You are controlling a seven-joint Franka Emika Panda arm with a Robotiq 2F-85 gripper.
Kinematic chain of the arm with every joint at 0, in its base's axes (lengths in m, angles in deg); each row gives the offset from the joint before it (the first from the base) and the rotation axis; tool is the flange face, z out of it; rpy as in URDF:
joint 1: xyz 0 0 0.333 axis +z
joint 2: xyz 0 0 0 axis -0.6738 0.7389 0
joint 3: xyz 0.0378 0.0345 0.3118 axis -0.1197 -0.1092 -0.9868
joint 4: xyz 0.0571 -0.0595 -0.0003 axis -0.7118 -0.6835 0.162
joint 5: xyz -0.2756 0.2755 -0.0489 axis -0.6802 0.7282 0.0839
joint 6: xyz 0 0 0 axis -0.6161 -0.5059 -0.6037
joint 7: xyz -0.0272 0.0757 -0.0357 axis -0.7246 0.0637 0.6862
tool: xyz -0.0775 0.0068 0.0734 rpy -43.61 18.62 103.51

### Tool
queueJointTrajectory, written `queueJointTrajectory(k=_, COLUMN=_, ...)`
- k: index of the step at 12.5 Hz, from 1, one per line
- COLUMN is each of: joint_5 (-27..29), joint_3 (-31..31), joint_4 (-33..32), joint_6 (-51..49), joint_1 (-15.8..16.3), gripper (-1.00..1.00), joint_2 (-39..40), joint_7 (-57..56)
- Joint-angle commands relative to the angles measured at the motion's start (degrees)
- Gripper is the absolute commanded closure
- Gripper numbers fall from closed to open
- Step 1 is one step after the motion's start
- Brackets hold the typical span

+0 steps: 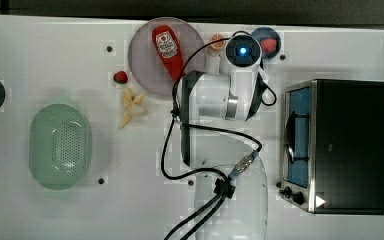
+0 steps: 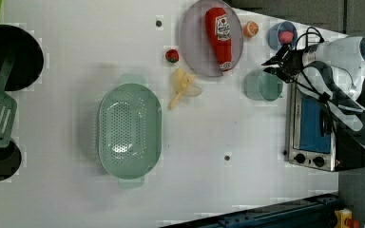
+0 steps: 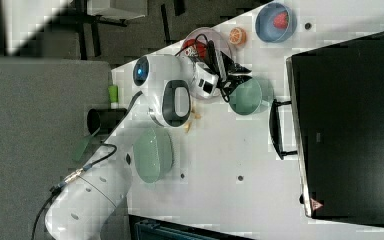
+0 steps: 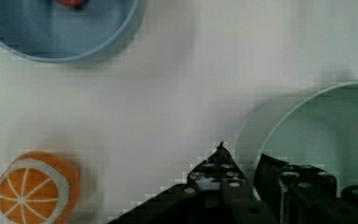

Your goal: Drag mug forwards.

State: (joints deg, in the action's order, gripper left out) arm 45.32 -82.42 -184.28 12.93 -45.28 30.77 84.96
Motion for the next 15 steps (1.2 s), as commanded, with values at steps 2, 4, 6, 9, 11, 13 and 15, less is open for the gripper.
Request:
queueJointTrajectory(k=2, joint_5=0.92, joint_3=-0.7, joint_4=8.19, joint_6=-3.75, joint_1=0.26, gripper=0.65, joint_2=3.2, joint_7=0.95)
queueJointTrajectory(k=4, joint_5=0.92, joint_3=-0.76, joint_4=11.35, joint_6=-3.77, joint_1=0.29, gripper=0.65, joint_2=5.24, joint_7=0.94)
queueJointTrajectory(k=6, joint_5=0.92, joint_3=-1.04, joint_4=14.7, joint_6=-3.86, joint_1=0.29, gripper=0.65, joint_2=7.6, joint_7=0.96)
queueJointTrajectory(k=9, joint_5=0.92, joint_3=-1.37, joint_4=19.28, joint_6=-4.0, joint_1=0.34, gripper=0.65, joint_2=9.83, joint_7=0.9)
queueJointTrajectory(k=11, joint_5=0.92, joint_3=-1.47, joint_4=21.2, joint_6=-4.0, joint_1=0.4, gripper=0.59, joint_2=10.92, joint_7=0.9)
queueJointTrajectory(k=13, joint_5=0.91, joint_3=-1.39, joint_4=21.46, joint_6=-4.25, joint_1=0.37, gripper=0.18, joint_2=11.83, joint_7=0.87)
queueJointTrajectory(k=15, joint_5=0.91, joint_3=-1.29, joint_4=21.55, joint_6=-2.52, joint_1=0.36, gripper=-0.29, joint_2=12.82, joint_7=0.87)
